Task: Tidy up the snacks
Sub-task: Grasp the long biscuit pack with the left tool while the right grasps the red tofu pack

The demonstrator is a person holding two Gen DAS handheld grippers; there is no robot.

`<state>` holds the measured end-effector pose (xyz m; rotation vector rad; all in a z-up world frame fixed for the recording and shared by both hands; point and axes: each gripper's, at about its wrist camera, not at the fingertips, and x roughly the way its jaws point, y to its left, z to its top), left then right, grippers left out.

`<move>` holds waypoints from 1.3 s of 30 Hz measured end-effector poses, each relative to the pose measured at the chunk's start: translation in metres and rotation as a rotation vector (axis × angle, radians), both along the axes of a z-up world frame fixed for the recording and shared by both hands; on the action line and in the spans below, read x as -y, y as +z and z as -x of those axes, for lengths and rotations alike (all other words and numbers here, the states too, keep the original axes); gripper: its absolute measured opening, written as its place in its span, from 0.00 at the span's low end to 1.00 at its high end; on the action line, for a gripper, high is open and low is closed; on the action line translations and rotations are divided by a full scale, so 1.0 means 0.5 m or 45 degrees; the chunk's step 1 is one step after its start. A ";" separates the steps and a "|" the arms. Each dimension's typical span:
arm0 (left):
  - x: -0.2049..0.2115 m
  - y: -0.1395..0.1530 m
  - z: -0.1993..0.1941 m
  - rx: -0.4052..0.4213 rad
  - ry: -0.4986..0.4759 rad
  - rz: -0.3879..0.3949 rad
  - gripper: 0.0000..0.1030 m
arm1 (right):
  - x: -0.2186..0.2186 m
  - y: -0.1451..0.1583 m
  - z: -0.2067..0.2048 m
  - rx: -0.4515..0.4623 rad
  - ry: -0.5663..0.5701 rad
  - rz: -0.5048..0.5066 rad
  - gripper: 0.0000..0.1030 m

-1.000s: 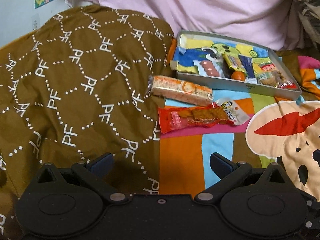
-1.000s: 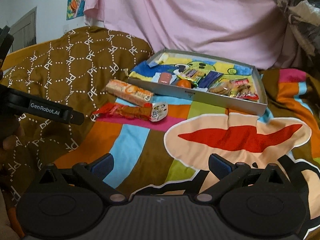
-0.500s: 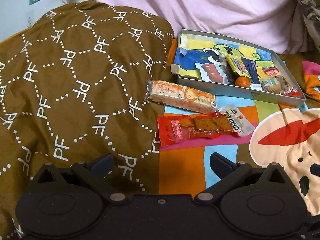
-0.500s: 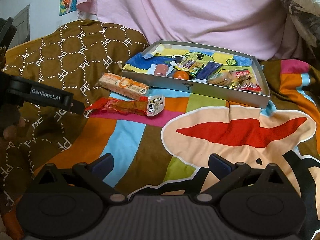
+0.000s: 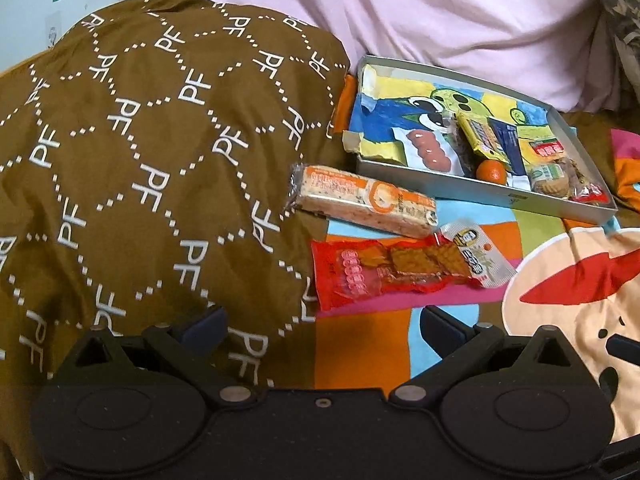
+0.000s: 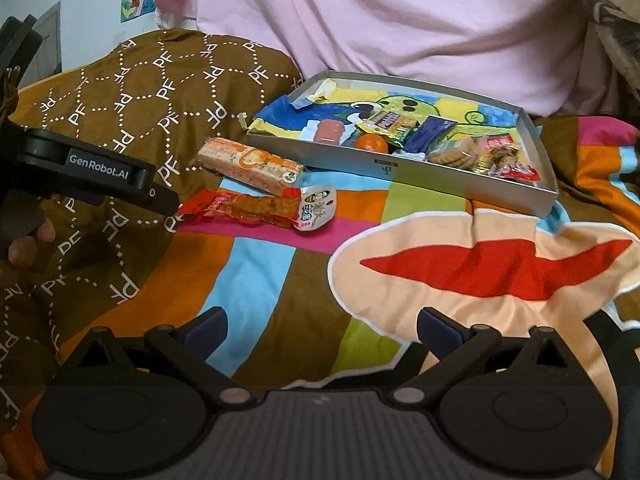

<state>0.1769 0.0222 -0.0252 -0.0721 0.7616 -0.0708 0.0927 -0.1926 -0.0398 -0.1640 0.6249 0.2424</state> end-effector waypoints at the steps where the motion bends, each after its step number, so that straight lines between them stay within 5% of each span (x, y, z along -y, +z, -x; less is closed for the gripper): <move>1: -0.001 -0.001 -0.006 0.008 -0.004 -0.007 0.99 | -0.002 0.001 -0.007 0.000 0.017 0.005 1.00; 11: -0.037 0.011 -0.089 0.122 -0.092 0.051 0.99 | -0.024 0.013 -0.075 0.036 0.211 0.085 1.00; 20: -0.034 0.035 -0.163 0.296 -0.491 0.010 0.99 | -0.059 0.019 -0.158 0.084 0.477 0.214 1.00; 32: 0.019 -0.019 -0.214 0.295 -0.916 -0.246 0.99 | -0.129 0.001 -0.270 0.013 0.811 0.436 1.00; 39: 0.022 -0.037 -0.266 0.189 -0.976 -0.200 0.99 | -0.150 -0.025 -0.328 -0.125 0.888 0.514 1.00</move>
